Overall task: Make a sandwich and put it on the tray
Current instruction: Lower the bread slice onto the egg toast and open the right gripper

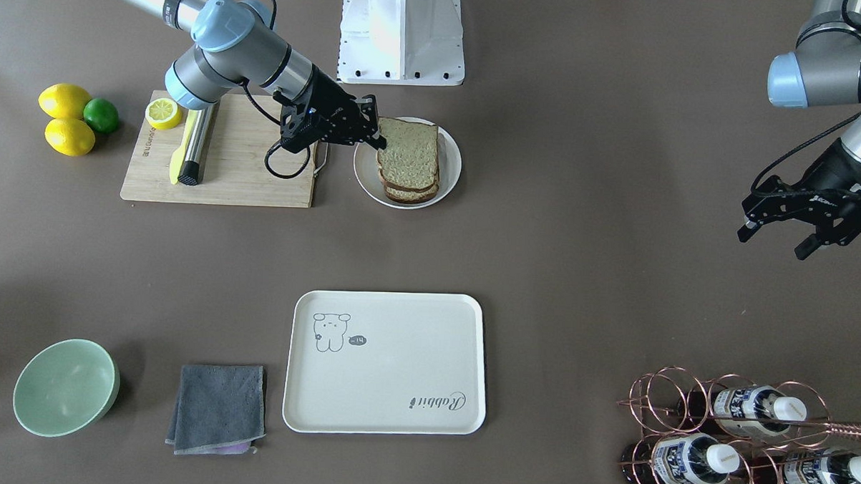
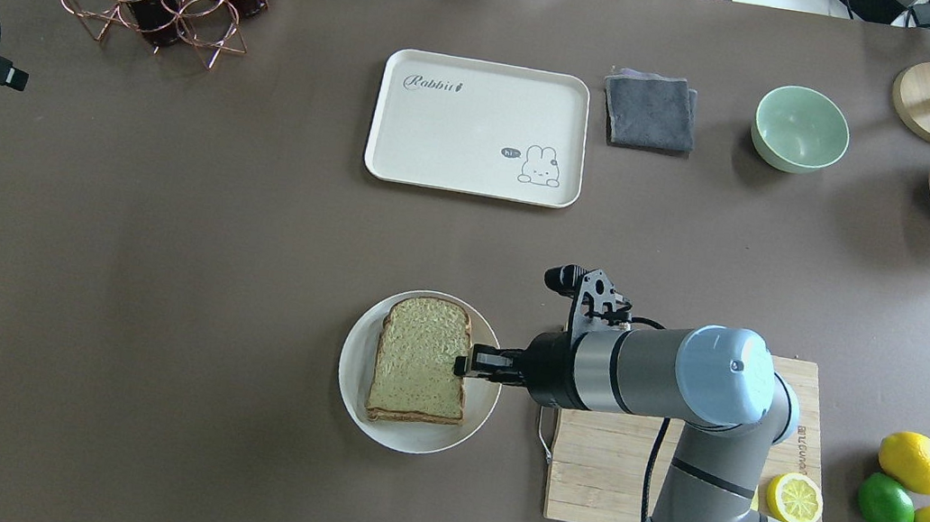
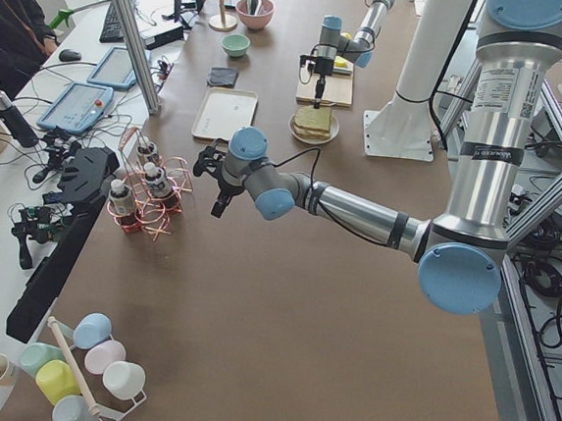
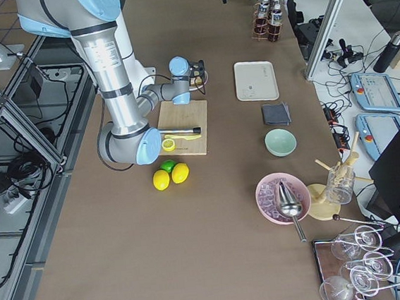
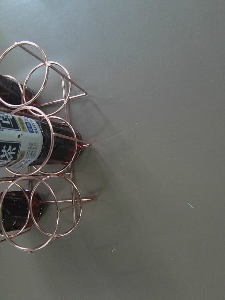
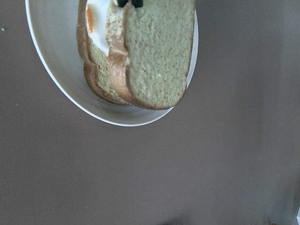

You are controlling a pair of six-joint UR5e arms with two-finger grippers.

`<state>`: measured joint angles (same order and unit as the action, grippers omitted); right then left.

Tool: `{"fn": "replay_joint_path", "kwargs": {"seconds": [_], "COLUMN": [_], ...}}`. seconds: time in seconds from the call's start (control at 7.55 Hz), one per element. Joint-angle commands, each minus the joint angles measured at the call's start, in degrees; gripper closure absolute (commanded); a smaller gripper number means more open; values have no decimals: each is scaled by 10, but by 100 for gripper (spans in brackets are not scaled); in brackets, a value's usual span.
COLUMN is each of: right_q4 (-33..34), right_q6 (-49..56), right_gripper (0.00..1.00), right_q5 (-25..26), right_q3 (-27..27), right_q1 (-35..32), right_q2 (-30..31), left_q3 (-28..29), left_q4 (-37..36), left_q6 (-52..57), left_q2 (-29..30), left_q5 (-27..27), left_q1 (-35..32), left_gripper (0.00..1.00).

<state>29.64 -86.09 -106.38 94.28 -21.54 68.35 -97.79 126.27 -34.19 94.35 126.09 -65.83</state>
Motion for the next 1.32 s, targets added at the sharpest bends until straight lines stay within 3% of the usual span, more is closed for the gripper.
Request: {"fn": "replay_joint_path", "kwargs": {"seconds": [0.0, 0.93, 1.06, 1.19], "right_q4": [1, 1, 0, 1], "right_q6": [0, 5, 3, 0], "right_gripper": [100, 100, 77, 2], "right_q5": [4, 18, 18, 22], "right_q3": [0, -5, -5, -4], "right_q1": [10, 15, 14, 15], "right_q2": [-3, 3, 4, 4], "left_q3": [10, 15, 15, 20], "left_q4": [1, 4, 4, 5], "left_q6": [0, 0, -1, 0], "left_q2": [8, 11, 11, 11], "left_q5": [0, 0, -1, 0], "left_q1": [0, 0, 0, 0], "left_gripper": [3, 3, 3, 3]}}
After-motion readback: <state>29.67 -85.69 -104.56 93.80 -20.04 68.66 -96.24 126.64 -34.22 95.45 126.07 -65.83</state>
